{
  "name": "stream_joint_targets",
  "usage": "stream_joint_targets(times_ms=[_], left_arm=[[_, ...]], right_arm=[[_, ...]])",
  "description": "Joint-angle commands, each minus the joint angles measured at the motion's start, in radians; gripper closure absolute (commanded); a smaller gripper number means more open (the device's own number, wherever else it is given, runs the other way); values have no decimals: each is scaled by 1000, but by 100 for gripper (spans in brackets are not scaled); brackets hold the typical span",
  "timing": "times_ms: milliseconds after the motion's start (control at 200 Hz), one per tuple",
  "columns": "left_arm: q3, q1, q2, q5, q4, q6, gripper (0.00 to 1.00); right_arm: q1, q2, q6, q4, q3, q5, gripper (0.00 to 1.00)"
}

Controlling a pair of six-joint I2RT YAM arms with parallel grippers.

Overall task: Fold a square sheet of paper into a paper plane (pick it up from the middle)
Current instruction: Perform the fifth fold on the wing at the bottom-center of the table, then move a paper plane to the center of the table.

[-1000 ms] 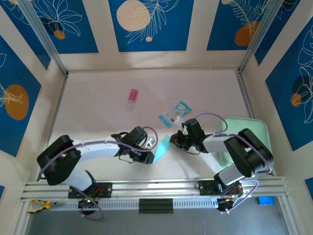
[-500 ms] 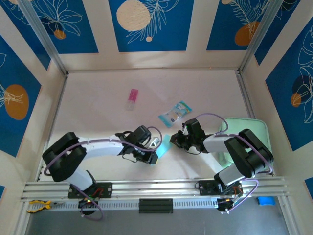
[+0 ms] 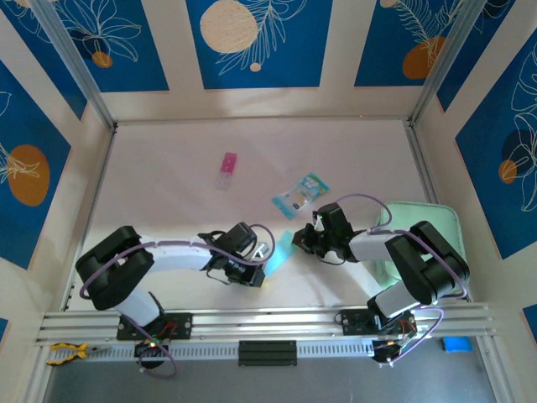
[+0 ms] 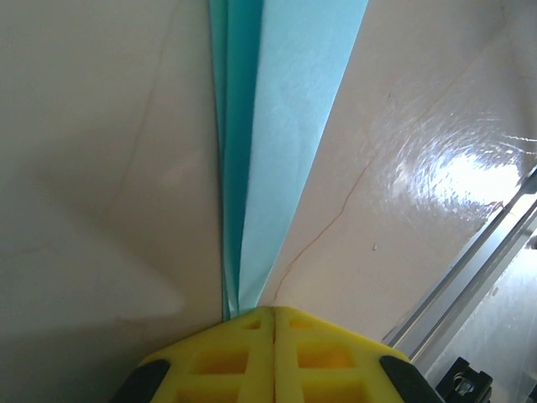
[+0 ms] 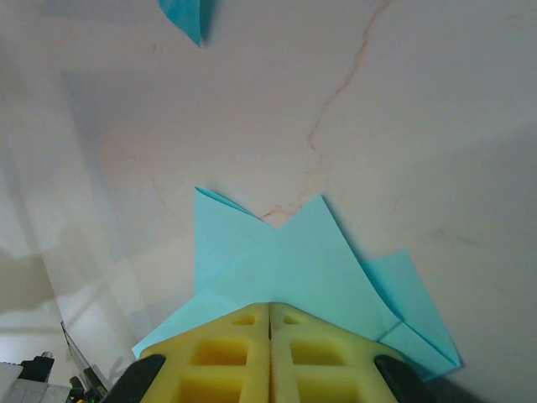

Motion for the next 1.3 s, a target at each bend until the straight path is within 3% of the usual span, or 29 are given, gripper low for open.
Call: stream_joint_targets(times_ms=[0,245,315,560,685,870,1295], left_arm=[[-31,-6,-49,-31,-63,-14,92],[-32,9,-206,-122,-90,-22,92],[-14,34,-205,-133,-92,-18,87],[90,93,-74,-83,-53,13,70],[137,95,-3,-122,-52,15,75],[167,101,80,-63,-8,14,75],[167,101,139,48,68,7,72]], right_arm=[[-20,-1,-38,-108,-19,42,91],[-19,-26,-78,-80,2,-15,90],[-14,-53,-91,-92,17,-21,90],[0,-161,-87,-154,18,1,88],[7,-228,-69,-191,-13,31,86],[11,-283,-33,-191,-65,35,85],[56,-206,-15,-173,-45,17,84]])
